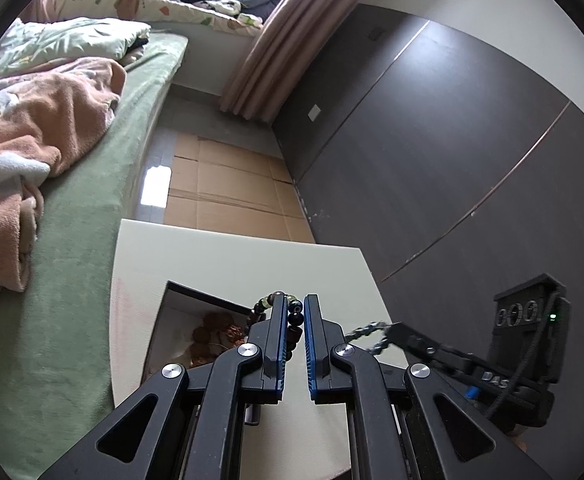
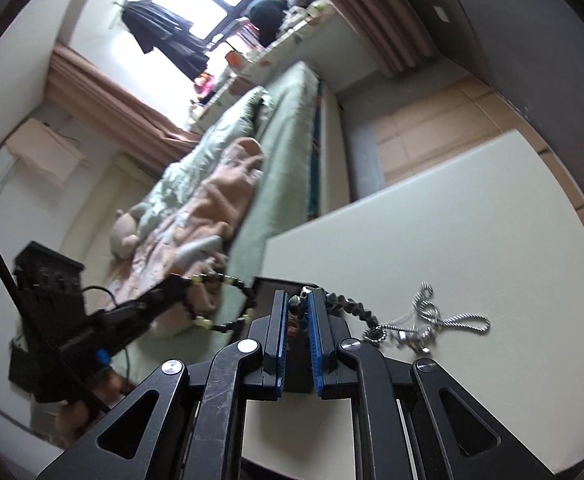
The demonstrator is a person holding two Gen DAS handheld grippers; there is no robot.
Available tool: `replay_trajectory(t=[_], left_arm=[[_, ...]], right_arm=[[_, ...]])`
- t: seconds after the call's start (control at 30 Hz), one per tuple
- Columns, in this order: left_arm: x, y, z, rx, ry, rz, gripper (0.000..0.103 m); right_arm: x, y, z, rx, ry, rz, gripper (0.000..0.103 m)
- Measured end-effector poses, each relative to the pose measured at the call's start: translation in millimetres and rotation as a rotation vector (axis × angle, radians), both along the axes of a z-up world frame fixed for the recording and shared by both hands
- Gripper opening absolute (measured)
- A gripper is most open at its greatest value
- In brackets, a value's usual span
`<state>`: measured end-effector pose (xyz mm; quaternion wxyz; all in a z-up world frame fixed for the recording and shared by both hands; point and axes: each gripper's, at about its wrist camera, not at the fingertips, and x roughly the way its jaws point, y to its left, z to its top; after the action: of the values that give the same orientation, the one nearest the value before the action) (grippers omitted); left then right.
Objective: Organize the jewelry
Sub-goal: 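Carry the bracelet toward the box with the left tool while the right tool grasps the silver chain, then drop the bracelet into the box with the left tool while the right tool lifts the chain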
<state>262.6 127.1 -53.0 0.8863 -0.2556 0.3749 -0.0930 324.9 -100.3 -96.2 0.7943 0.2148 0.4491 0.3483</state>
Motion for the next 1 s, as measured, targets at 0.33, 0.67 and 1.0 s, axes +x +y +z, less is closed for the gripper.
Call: replay_trajectory(t=[0.33,0.67,1.0], left_arm=[[-4.4,10.6,-6.2,-0.013,0.015,0.027,0.008],[-7.7,19.1,-8.1,-0.054,0.019,0.031,0.008],[-9.7,40.0,-9.2,-0.163,-0.006,0.058,0.07]], right_arm=[[-11.4,0.1,48.9,0.086,-0.124,-0.001,0.012],[-7.4,16.8,65.7,0.044,-0.148,0.007,0.012],[-17.5,35.2,130.2,0.068,-0.274,0.042,0.012]])
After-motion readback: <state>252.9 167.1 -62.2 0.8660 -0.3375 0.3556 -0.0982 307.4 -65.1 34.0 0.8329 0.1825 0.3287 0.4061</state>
